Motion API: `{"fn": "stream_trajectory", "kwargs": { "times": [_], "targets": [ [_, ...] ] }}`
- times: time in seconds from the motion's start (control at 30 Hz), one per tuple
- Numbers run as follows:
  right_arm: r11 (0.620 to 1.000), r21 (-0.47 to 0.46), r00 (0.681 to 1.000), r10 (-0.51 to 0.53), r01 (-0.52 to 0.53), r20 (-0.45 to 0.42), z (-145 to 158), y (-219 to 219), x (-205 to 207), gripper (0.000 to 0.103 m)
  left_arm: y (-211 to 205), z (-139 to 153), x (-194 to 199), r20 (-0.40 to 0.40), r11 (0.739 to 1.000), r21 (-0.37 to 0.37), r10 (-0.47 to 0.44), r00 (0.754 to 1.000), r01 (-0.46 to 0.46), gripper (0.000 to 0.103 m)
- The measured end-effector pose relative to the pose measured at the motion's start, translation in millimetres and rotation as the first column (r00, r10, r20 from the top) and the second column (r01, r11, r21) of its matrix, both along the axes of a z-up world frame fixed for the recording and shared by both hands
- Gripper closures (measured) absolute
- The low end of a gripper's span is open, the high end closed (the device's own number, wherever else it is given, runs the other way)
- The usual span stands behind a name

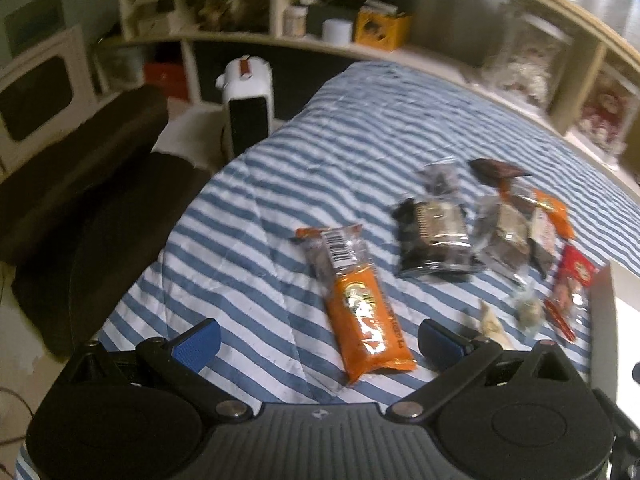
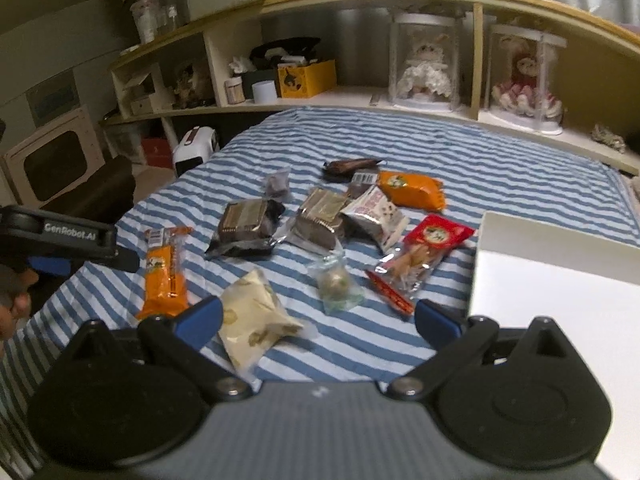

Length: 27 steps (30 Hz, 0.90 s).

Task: Organize snacks
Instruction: 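Grasp the orange bar snack with the left tool while the right tool grasps the cream pouch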

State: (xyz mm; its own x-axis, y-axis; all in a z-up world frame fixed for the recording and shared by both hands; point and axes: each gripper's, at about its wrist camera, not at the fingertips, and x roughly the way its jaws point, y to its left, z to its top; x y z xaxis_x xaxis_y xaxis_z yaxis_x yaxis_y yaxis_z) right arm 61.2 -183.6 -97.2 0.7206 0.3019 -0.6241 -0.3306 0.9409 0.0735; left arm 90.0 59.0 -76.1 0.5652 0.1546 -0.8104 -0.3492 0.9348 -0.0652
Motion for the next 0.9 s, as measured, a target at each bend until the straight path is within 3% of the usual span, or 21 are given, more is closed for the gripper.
{"fn": "stream_trajectory", "kwargs": {
  "times": [0.37,0.53,0.67,0.8,0.9],
  "targets": [
    [0.969,-0.074,0.971,0.229,-0.235,-0.073,-32.2,33.5,32.5,0.001,6.4,-41.6,39.9,-0.086,0.995,-0.065,0.07,0.994,-0.075,0.0],
    [0.944,-0.125,0.952,0.301,-0.306,-0.057,-38.2,54.5,41.2,0.012,2.4,-56.6,52.2,-0.114,0.997,-0.022,0.072,0.991,-0.075,0.0],
    [0.924,-0.166,0.939,0.341,-0.345,-0.052,-43.1,72.3,47.1,0.021,-2.8,-63.4,56.4,-0.147,0.999,0.031,0.022,0.989,-0.017,0.0],
    [0.913,-0.176,0.93,0.36,-0.369,-0.079,-46.8,83.7,48.7,0.035,0.2,-64.8,52.9,-0.159,0.998,0.04,-0.034,0.987,0.041,0.0],
    [0.912,-0.175,0.928,0.36,-0.372,-0.093,-47.1,83.9,46.6,0.038,4.7,-65.0,49.0,-0.189,0.997,0.05,-0.052,0.981,0.063,0.0]
  ]
}}
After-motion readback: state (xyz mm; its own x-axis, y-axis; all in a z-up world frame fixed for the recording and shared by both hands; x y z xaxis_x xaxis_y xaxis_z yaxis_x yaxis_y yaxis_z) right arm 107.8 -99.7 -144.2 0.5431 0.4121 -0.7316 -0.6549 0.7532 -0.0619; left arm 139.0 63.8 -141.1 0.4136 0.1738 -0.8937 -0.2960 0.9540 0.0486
